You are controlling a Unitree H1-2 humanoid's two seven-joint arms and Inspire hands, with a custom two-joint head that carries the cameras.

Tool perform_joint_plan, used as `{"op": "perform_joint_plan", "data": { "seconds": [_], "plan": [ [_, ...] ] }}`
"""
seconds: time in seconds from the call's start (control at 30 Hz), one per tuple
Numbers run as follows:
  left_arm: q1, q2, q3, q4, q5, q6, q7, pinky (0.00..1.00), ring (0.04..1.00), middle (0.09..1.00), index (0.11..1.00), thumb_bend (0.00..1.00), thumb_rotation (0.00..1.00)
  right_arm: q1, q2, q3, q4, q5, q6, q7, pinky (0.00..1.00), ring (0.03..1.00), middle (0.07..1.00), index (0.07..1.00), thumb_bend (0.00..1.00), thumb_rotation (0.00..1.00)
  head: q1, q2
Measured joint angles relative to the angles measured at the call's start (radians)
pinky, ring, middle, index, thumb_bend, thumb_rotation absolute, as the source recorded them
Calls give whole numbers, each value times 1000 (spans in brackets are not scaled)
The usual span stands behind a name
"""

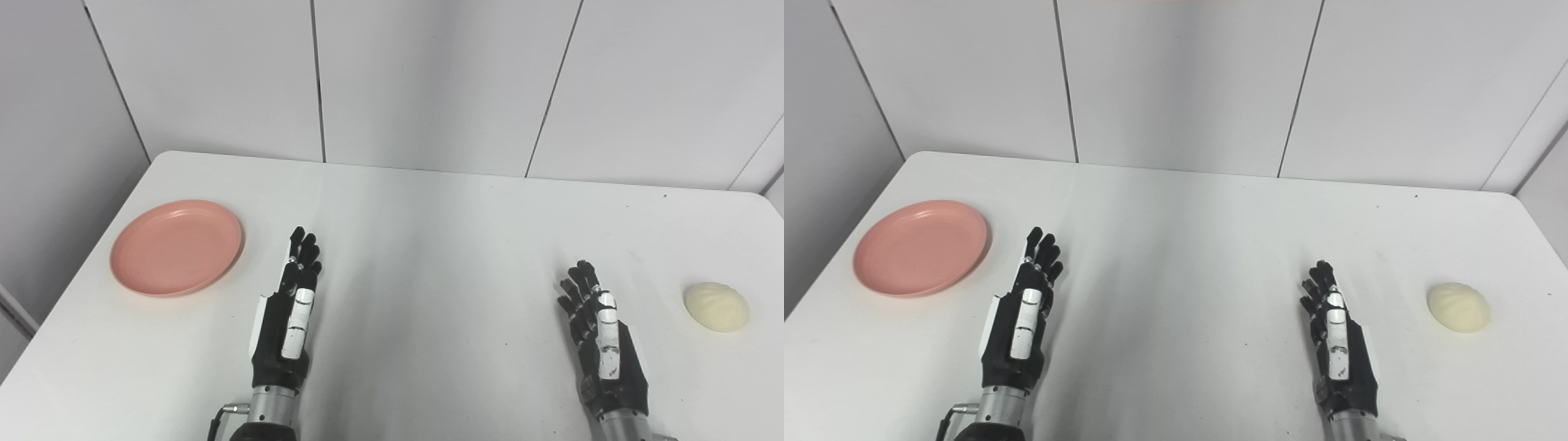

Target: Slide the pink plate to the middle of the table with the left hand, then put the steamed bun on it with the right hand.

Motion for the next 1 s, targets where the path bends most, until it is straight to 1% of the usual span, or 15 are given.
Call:
{"op": "perform_joint_plan", "data": {
  "seconds": [0.03, 0.17, 0.27, 0.3, 0.37, 0.43, 0.5, 0.53, 0.6, 0.67, 0.73, 0.8, 0.87, 1.0],
  "plan": [
    [-1, 1, 4, 0, 0, 0, 0, 1000, 1000, 1000, 1000, 666, 860, 0, 0, 0, 0, -3, 0, 0, 968, 951, 957, 952, 720, 1000, -2, -3],
    [-20, 7, 35, 0, -3, 0, 2, 1000, 999, 1000, 1000, 700, 849, -2, 2, 1, 3, -9, 0, -2, 962, 946, 956, 955, 707, 1000, -5, -14],
    [-63, 23, 67, -1, -26, 1, 4, 1000, 982, 1000, 1000, 720, 860, -12, 5, 2, 13, -18, -5, -2, 958, 940, 953, 954, 706, 1000, -8, -17],
    [-76, 27, 76, -2, -30, 1, 6, 1000, 980, 998, 1000, 760, 870, -14, 5, 2, 15, -22, -6, -2, 961, 944, 955, 955, 703, 1000, -8, -17],
    [-106, 38, 92, -15, -32, 12, 7, 1000, 979, 997, 1000, 785, 875, -17, 8, 2, 17, -24, -7, -2, 964, 947, 957, 956, 702, 1000, -6, -18],
    [-141, 62, 111, -31, -32, 44, 7, 992, 979, 994, 1000, 831, 868, -17, 10, 2, 17, -24, -7, -2, 958, 947, 956, 957, 696, 1000, -5, -18],
    [-189, 89, 136, -34, -35, 88, 7, 988, 983, 999, 1000, 899, 846, -18, 10, 2, 18, -24, -8, -2, 959, 948, 957, 958, 698, 1000, -5, -18],
    [-214, 106, 149, -36, -42, 111, 7, 987, 984, 1000, 1000, 913, 841, -18, 10, 2, 18, -25, -8, -2, 960, 949, 957, 959, 700, 1000, -5, -18],
    [-259, 145, 180, -45, -54, 158, 7, 980, 997, 1000, 1000, 924, 858, -18, 10, 2, 18, -25, -8, -2, 957, 946, 954, 956, 708, 1000, -3, -11],
    [-303, 187, 207, -46, -73, 198, 6, 951, 1000, 1000, 977, 905, 871, -18, 10, 2, 18, -25, -8, -2, 961, 946, 953, 959, 706, 1000, -2, -6],
    [-342, 231, 239, -41, -96, 231, 4, 901, 989, 1000, 966, 909, 869, -18, 11, 2, 17, -24, -8, -2, 958, 944, 952, 958, 702, 1000, 0, 0],
    [-377, 274, 273, -18, -132, 246, 1, 878, 977, 999, 959, 912, 863, -17, 11, 2, 17, -24, -8, -2, 958, 943, 950, 957, 704, 1000, 0, 2],
    [-397, 300, 297, -1, -157, 250, -1, 867, 968, 987, 943, 909, 854, -17, 10, 1, 16, -24, -8, -2, 956, 941, 950, 958, 704, 1000, 0, 6],
    [-414, 327, 334, 70, -196, 261, -1, 848, 953, 963, 910, 901, 843, -16, 9, 1, 15, -24, -8, 1, 954, 941, 953, 961, 707, 1000, 3, 12]
  ]
}}
